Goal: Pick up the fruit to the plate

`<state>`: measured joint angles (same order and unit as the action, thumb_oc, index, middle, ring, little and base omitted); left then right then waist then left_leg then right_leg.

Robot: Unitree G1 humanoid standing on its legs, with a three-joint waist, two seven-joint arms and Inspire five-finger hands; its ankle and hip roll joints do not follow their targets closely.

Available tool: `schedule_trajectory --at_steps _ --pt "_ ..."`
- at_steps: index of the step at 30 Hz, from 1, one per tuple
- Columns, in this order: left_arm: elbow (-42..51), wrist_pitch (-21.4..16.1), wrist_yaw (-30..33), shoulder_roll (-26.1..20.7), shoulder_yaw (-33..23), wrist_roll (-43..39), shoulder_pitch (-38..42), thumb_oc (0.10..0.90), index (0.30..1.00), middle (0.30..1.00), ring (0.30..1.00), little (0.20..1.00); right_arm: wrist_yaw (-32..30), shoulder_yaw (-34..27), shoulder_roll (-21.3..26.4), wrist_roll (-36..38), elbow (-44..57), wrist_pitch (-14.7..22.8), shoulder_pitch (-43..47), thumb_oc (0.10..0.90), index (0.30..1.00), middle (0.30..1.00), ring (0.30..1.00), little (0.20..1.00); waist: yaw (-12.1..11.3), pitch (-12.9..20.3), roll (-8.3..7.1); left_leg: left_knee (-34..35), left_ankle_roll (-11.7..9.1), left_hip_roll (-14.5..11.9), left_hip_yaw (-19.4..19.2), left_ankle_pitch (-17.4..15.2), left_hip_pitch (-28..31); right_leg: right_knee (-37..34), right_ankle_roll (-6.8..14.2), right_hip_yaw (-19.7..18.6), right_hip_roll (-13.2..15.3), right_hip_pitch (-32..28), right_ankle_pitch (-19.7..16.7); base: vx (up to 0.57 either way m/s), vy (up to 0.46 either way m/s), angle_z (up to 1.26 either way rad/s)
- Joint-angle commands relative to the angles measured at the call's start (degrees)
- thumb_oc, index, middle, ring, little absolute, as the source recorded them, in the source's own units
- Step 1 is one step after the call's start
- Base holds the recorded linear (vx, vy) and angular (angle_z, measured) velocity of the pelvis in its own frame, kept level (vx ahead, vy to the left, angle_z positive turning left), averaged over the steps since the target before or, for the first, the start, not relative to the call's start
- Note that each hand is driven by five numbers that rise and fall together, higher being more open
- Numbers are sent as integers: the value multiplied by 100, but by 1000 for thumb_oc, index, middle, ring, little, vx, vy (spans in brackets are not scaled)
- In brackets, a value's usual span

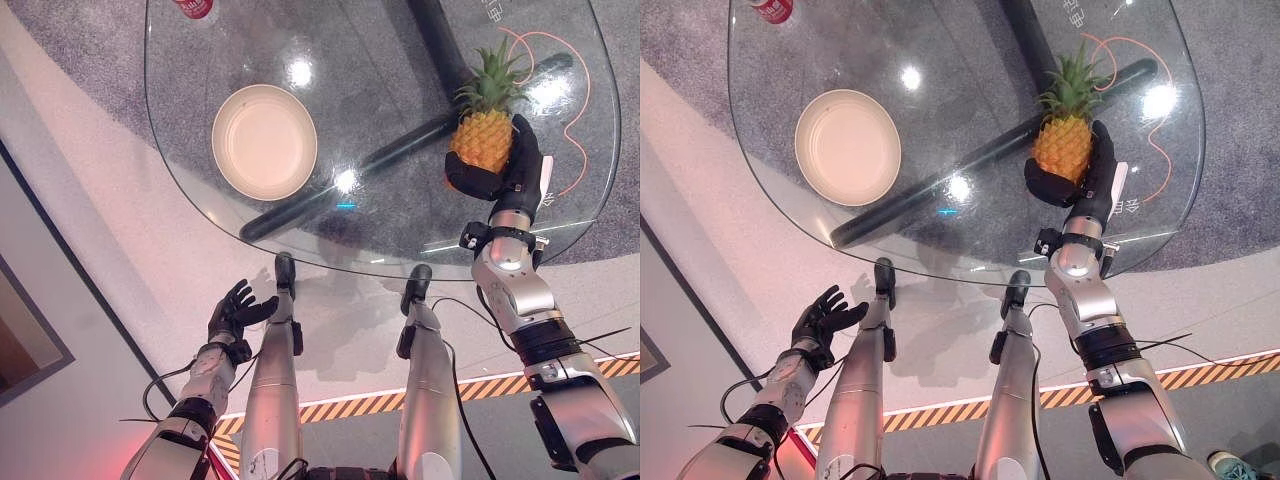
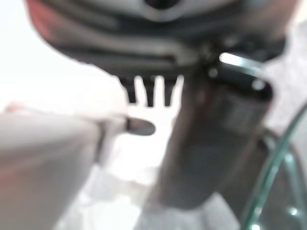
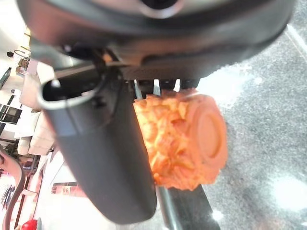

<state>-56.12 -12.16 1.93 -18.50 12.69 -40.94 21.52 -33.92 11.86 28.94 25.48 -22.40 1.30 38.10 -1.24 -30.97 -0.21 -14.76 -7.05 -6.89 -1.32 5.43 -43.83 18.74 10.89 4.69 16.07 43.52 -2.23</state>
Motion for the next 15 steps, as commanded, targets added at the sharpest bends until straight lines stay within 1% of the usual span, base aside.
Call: schedule_trajectory --at_steps 1,5,7,12,14,15 --pt "-74 -82 119 -158 -4 57 -165 800 900 900 900 900 -36 -89 262 207 -108 -44 -203 800 900 900 900 900 -7 118 75 -287 231 81 26 -293 -18 -171 -327 355 -110 132 -293 0 0 0" --pt "-67 -85 128 -154 2 66 -151 800 900 900 900 900 -27 -87 242 223 -164 -57 -188 800 900 900 900 900 -12 118 70 -282 236 85 37 -290 -35 -163 -331 359 -121 149 -290 0 0 0" --pt "-24 -65 159 -153 8 67 -151 800 900 900 900 900 -35 -95 244 197 -153 -64 -186 100 300 300 300 200 -15 118 71 -281 234 83 38 -289 -38 -168 -327 360 -118 151 -294 0 0 0" --pt "-28 -78 142 -140 -19 -79 -137 800 900 900 900 900 -26 -99 248 168 -141 -61 -175 100 300 300 300 200 -6 118 68 -287 236 92 40 -292 -34 -165 -331 351 -130 147 -290 0 0 0" --pt "-28 -107 132 -131 -62 -246 -143 800 900 900 900 900 -20 -100 257 157 -153 -14 -186 100 300 300 300 200 -5 118 69 -296 237 94 42 -297 -34 -155 -329 347 -131 151 -286 0 0 0" --pt "-19 -106 139 -122 -124 -520 -150 800 900 900 900 900 -23 -109 257 148 -156 22 -194 100 300 300 300 200 -9 118 70 -305 239 97 46 -301 -40 -147 -329 352 -126 156 -283 0 0 0"
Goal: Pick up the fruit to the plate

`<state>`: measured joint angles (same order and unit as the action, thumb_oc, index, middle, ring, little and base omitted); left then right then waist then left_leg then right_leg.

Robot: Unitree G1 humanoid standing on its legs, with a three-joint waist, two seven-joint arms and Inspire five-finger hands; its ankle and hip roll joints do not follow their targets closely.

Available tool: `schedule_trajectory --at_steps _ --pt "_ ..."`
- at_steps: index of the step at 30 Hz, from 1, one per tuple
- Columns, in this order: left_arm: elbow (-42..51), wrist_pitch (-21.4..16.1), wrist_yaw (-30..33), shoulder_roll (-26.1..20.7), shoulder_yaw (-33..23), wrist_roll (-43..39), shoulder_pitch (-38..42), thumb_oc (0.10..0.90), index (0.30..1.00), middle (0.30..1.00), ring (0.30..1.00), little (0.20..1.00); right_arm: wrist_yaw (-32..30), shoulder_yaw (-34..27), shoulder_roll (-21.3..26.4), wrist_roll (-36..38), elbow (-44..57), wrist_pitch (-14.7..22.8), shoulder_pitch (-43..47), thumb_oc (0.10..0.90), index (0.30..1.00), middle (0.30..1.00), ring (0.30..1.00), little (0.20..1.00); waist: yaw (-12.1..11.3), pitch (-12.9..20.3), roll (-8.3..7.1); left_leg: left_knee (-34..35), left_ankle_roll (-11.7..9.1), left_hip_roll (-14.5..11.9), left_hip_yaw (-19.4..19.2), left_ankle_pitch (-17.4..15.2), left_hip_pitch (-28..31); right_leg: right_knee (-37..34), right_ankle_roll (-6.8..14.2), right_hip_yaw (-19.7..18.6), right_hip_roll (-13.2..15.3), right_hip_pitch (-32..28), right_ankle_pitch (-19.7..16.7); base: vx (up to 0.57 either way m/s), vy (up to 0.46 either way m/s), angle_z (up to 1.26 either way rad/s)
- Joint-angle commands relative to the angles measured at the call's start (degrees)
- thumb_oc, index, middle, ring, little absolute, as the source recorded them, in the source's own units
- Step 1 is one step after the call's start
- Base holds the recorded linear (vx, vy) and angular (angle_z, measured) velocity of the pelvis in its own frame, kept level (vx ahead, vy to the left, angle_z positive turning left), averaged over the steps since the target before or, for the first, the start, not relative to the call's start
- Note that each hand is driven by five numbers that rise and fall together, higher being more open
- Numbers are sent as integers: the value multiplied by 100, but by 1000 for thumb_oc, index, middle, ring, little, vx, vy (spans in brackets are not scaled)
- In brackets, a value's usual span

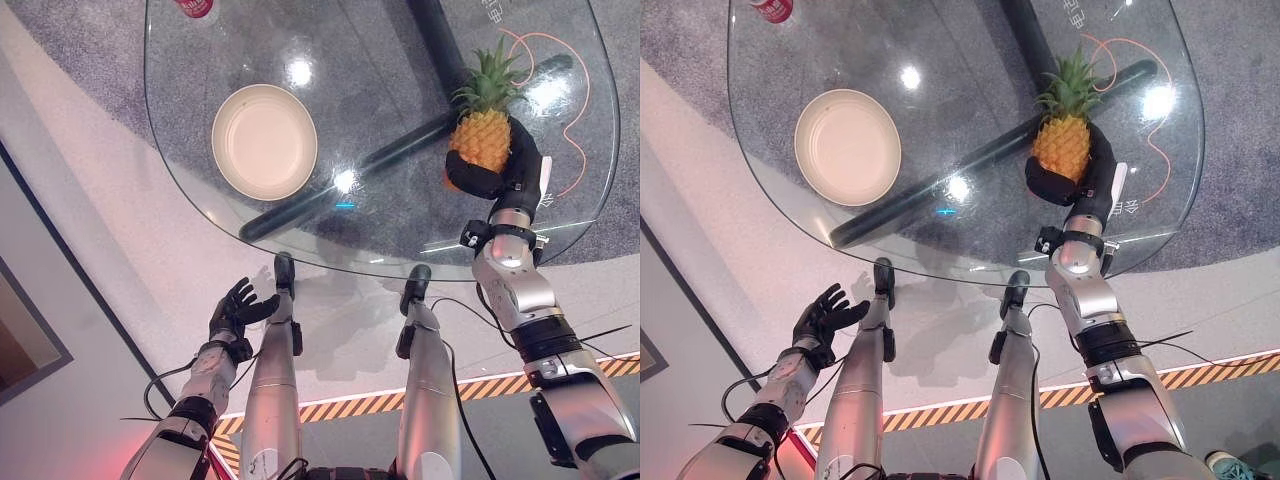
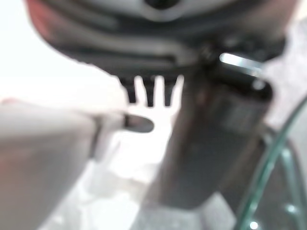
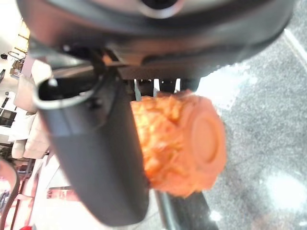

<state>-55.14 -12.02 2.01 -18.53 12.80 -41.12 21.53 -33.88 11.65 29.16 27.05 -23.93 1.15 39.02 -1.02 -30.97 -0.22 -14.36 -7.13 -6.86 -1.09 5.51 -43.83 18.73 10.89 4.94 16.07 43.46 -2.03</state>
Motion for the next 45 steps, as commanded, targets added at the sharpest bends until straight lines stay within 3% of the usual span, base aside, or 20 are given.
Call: schedule_trajectory --at_steps 1,10,22,32,45 --pt "-110 -125 150 -106 -177 -613 -148 800 900 900 900 900 -26 -100 220 -35 -4 42 -288 100 300 300 300 200 -32 117 72 -353 248 98 29 -311 -46 -140 -328 324 -124 165 -301 0 0 0" --pt "82 -569 497 -115 -646 -1332 -93 800 900 900 900 900 -76 -105 182 -105 46 60 -279 100 300 300 300 200 -61 117 65 -339 234 93 44 -320 21 -117 -339 333 -108 105 -253 0 0 0" --pt "1056 -1571 1156 -565 -1301 -1879 440 800 900 900 900 900 -145 -178 138 -478 331 327 -408 100 300 300 300 200 -38 117 31 -307 196 94 65 -321 9 -120 -341 319 -107 121 -229 0 0 0" --pt "2179 -2256 1995 -616 -1532 -1241 794 800 900 900 900 900 -370 -316 37 -1022 797 532 -517 100 300 300 300 200 -36 117 -21 -344 205 124 87 -372 -72 -138 -340 304 -127 158 -217 0 0 0" --pt "3156 -2516 2341 -519 -1616 -177 963 800 900 900 900 900 -335 -268 107 -2674 1704 765 -457 100 300 300 300 200 -38 117 -84 -332 204 103 108 -400 -69 -220 -289 320 -129 95 -248 0 -5 0"
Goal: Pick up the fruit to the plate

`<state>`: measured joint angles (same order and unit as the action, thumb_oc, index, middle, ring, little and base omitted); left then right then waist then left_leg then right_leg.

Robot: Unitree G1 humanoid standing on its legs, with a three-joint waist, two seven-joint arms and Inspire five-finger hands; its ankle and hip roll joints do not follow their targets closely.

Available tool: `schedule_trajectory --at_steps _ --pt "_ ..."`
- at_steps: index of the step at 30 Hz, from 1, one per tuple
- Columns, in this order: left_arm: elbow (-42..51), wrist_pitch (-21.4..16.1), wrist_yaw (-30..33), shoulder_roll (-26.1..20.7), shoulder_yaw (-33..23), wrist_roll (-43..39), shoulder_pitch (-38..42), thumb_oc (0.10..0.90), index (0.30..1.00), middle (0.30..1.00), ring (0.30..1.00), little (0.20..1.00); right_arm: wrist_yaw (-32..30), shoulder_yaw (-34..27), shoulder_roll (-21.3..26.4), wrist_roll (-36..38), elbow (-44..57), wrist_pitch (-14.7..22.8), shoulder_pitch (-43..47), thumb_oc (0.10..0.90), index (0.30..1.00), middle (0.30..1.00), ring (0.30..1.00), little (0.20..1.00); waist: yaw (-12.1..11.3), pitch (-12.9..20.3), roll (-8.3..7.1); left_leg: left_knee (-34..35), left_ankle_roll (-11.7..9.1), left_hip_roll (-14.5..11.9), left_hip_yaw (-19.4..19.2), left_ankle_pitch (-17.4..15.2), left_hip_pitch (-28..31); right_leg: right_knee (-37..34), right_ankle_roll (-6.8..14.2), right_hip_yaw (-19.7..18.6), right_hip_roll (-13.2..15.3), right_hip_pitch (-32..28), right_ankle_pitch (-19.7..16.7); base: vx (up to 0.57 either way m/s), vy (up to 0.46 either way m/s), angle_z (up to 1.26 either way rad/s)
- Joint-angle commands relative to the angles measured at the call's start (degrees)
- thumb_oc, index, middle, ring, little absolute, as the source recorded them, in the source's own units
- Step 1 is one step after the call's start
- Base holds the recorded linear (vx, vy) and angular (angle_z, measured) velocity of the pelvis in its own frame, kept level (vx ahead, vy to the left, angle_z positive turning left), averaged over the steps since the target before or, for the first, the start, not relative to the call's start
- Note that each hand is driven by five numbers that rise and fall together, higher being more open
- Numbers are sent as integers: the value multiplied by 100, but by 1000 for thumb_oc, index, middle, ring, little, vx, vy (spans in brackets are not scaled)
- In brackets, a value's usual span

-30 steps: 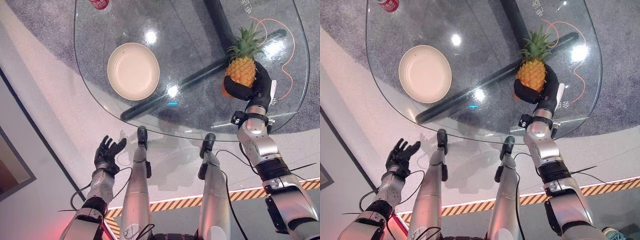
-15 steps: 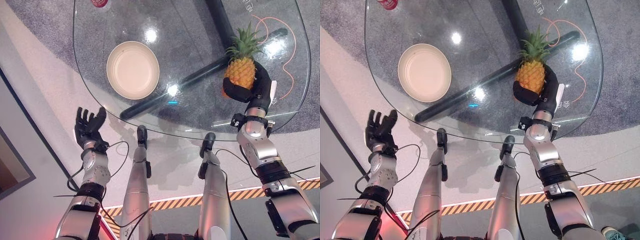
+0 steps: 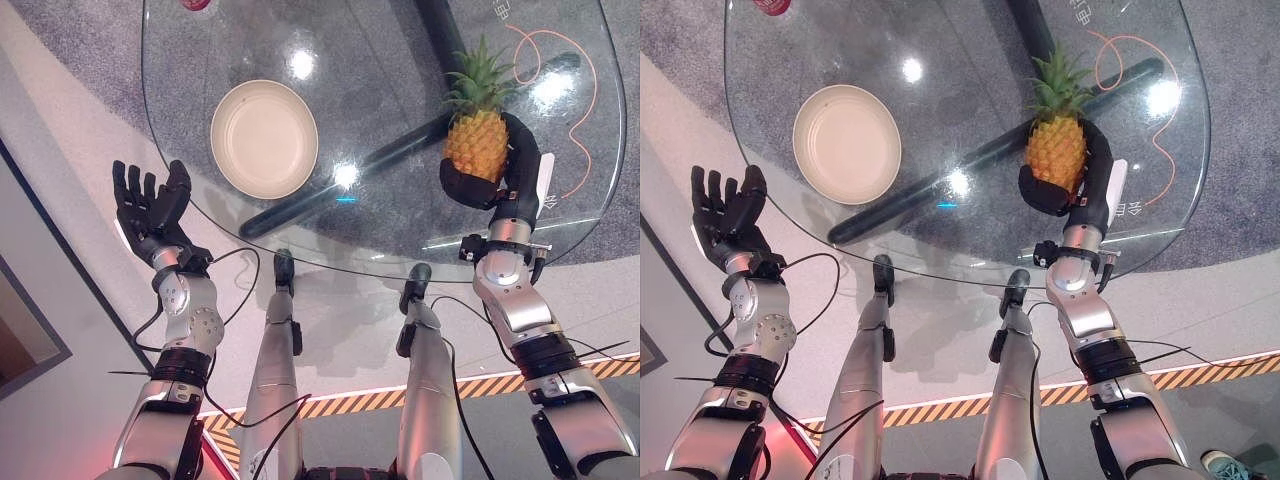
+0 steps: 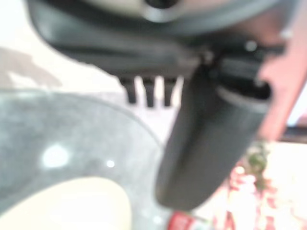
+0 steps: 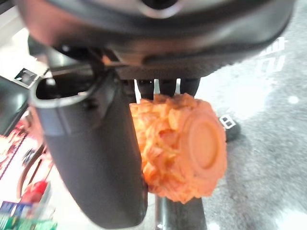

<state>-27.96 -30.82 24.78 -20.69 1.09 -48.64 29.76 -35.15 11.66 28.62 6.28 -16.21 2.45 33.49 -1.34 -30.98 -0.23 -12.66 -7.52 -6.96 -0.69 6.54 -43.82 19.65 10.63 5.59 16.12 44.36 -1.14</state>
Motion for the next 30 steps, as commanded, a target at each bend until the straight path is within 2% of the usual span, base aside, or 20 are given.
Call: schedule_trajectory --at_steps 1,8,21,24,30 --pt "535 -628 11 -299 -434 726 168 800 900 900 900 900 -228 -252 175 -760 1009 667 112 100 300 300 300 200 0 118 -78 -505 243 111 62 -505 -74 -310 -260 248 -134 13 -338 0 0 0" --pt "1045 -546 -568 -334 -308 721 236 800 900 900 900 900 -264 -248 199 -1207 1161 902 138 100 300 300 300 200 -5 118 -48 -489 249 113 43 -519 -39 -343 -238 255 -100 -33 -343 0 0 0" --pt "1736 107 -1670 -374 73 450 499 800 900 900 900 900 -103 -155 379 -1838 1597 844 394 100 300 300 300 200 31 118 -21 -475 254 109 -10 -537 49 -392 -188 245 -65 -104 -381 0 0 0" --pt "1981 467 -1947 -379 256 284 608 800 900 900 900 900 26 -88 454 -1962 1731 875 494 100 300 300 300 200 48 118 -4 -462 256 116 -22 -531 54 -407 -174 233 -53 -98 -396 0 0 0" --pt "2168 661 -2311 -363 442 14 717 800 900 900 900 900 158 -20 526 -2037 1883 969 601 100 300 300 300 200 66 118 -9 -474 260 130 -34 -540 55 -420 -154 219 -51 -100 -416 0 0 0"
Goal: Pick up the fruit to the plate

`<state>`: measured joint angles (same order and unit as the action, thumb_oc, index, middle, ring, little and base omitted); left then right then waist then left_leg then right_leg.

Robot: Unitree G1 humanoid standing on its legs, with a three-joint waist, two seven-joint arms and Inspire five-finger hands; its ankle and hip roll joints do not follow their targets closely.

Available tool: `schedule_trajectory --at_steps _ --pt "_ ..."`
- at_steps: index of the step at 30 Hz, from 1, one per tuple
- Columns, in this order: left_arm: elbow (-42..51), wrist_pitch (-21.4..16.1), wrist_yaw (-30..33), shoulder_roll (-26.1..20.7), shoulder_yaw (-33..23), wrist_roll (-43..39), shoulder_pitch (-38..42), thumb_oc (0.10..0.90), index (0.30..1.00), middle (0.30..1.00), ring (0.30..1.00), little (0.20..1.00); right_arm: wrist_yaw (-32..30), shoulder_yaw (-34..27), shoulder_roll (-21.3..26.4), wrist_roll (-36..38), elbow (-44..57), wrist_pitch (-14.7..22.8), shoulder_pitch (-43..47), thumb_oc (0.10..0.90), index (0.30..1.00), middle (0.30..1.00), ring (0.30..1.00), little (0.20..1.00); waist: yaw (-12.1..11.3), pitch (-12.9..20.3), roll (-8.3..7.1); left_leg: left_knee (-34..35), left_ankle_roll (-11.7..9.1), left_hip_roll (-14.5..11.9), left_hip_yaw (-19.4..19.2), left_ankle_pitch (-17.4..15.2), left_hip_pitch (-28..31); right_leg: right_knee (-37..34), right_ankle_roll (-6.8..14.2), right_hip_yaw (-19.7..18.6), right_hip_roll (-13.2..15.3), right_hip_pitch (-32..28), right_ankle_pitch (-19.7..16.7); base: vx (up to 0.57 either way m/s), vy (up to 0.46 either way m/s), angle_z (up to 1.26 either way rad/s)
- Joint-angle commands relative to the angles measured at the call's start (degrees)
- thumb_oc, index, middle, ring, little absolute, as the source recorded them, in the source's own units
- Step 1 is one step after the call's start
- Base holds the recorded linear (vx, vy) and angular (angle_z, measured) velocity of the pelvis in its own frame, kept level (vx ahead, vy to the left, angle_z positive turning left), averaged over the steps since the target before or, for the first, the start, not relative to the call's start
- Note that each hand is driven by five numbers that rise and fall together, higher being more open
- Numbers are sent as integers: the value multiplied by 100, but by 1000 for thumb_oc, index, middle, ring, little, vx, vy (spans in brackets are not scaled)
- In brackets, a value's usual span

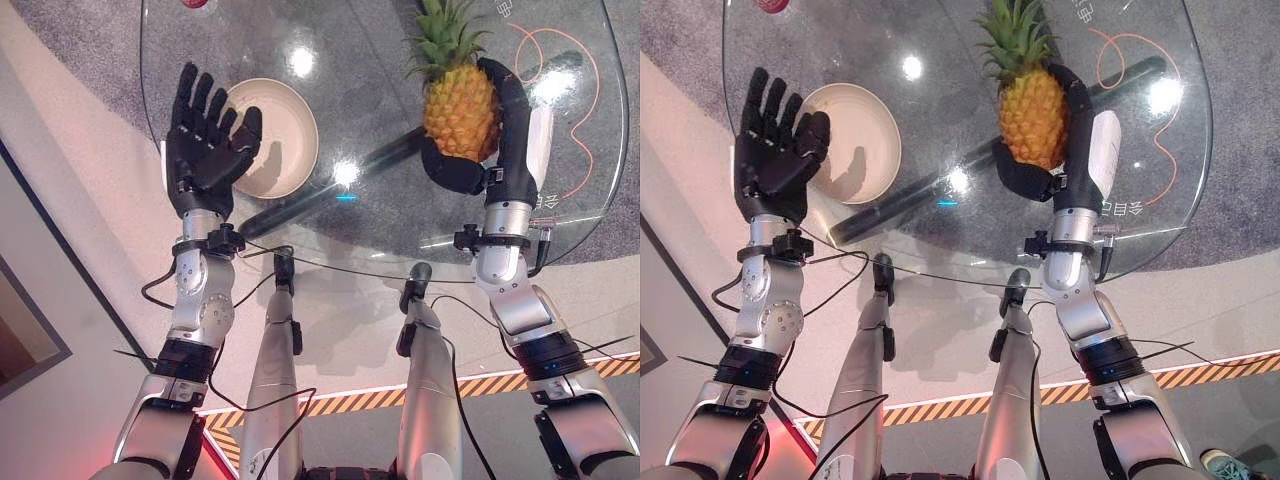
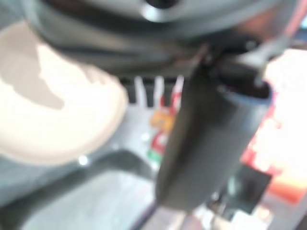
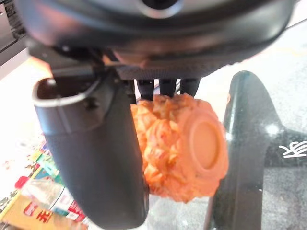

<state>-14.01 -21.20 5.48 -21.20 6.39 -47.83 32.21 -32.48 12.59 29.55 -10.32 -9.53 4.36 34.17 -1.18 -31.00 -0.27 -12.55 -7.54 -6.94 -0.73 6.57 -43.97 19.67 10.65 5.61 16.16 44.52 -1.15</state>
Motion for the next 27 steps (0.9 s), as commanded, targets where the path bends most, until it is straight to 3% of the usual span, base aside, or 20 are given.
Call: schedule_trajectory --at_steps 1,16,27 --pt "808 -277 -437 -307 -41 -69 502 800 900 900 900 900 -99 -73 437 -370 1248 779 551 100 300 300 300 200 52 121 -4 -475 263 128 -35 -538 74 -435 -152 216 -54 -123 -422 0 0 0" --pt "1329 339 -1186 -212 429 -781 814 800 900 900 900 900 235 141 438 -241 1560 1053 796 100 300 300 300 200 93 121 15 -494 285 164 -51 -563 111 -431 -115 188 -17 -134 -448 0 0 0" --pt "1450 752 -1110 -94 698 -1026 965 800 900 900 900 900 565 352 439 -165 1753 997 1028 100 300 300 300 200 120 121 -3 -526 289 165 -64 -568 86 -448 -101 175 -15 -118 -471 0 0 0"
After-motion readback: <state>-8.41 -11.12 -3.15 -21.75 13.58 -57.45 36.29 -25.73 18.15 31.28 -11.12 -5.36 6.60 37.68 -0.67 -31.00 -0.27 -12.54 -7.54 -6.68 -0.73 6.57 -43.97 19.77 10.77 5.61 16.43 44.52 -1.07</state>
